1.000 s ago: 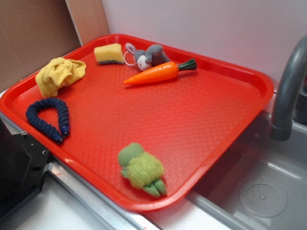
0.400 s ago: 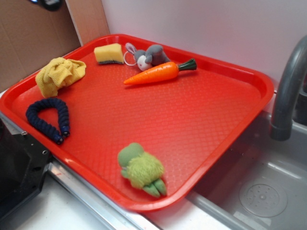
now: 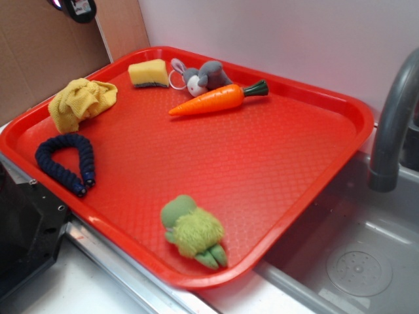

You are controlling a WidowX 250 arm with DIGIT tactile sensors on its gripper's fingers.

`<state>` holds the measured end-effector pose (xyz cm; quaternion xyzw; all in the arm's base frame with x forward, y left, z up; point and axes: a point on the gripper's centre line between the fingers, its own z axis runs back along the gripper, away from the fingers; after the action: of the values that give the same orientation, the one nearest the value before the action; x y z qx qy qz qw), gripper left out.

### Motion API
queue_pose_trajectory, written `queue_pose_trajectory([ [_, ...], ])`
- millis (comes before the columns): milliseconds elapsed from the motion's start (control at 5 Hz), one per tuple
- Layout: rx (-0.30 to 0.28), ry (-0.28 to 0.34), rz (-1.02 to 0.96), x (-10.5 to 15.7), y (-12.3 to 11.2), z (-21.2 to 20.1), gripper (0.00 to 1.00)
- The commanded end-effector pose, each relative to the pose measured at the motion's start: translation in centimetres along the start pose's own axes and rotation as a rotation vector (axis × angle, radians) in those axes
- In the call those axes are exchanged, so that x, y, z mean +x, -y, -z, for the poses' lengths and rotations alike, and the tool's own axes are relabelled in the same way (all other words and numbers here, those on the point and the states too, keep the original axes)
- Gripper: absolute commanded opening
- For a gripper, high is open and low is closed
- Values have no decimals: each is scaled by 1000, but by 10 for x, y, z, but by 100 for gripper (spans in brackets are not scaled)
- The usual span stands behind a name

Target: Grab the green sponge.

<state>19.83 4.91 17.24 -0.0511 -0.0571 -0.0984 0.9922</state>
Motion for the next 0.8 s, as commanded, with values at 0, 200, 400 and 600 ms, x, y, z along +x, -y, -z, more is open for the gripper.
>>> queue_pose_trajectory([
  [0,33,-63,35,18,-31,26,100],
  [200,79,-82,122,39,-58,52,100],
  [400,73,-67,196,50,-92,77,100],
  [600,101,-32,235,58,-105,104,100],
])
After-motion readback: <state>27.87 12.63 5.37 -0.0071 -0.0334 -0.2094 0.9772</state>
